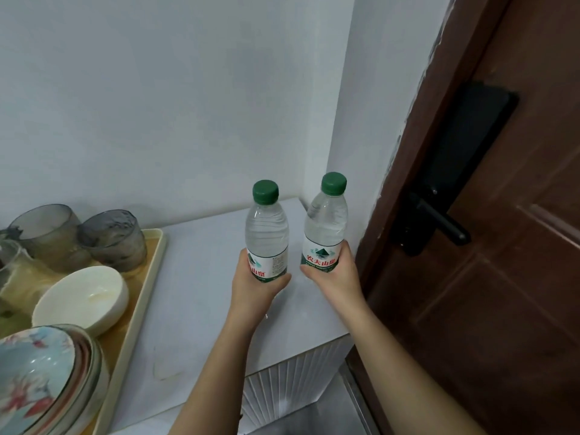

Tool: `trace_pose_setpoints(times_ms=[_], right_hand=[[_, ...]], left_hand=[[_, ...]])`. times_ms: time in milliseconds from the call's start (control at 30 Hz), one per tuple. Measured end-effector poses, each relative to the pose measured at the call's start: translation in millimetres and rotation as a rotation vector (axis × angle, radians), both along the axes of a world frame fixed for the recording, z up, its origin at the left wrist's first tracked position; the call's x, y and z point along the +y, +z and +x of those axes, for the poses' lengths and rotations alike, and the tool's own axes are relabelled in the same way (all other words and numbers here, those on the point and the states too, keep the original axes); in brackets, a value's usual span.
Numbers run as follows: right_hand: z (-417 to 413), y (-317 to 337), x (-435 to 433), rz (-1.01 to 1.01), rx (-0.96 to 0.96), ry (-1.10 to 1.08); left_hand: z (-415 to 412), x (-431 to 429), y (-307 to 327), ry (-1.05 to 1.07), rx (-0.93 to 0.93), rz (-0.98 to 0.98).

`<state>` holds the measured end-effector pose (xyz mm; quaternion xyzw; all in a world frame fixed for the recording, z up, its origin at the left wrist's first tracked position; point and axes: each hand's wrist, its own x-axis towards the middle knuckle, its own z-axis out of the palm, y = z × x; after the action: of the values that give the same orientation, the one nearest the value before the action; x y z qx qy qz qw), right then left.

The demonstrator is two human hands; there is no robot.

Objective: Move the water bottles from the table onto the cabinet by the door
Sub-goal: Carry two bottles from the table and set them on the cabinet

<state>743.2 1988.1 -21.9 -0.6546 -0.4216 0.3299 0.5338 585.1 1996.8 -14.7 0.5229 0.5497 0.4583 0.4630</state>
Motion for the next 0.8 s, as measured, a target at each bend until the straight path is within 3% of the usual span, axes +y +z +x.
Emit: trace_pose_setpoints(times_ms=[200, 367, 633, 800], right_hand=[[8.2, 0.1, 15.3, -0.03, -0.07, 0.111], [18.6, -11.2, 5.7, -0.026, -0.266, 0.117], [8.3, -6.1, 30.1, -0.009, -0.21, 0.037], [0.5, -5.1, 61.4, -0.056, -0.424, 0.014]], left_hand=[[1.3, 19.1, -3.4, -0.038, 0.079, 0.028], [-16.7, 17.0, -2.1, -0.033, 0.355, 0.074], [-3.9, 31.7, -1.3, 0.085, 0.319, 0.107], [6.0, 61.0, 0.7, 0.131, 0.321, 0.119]])
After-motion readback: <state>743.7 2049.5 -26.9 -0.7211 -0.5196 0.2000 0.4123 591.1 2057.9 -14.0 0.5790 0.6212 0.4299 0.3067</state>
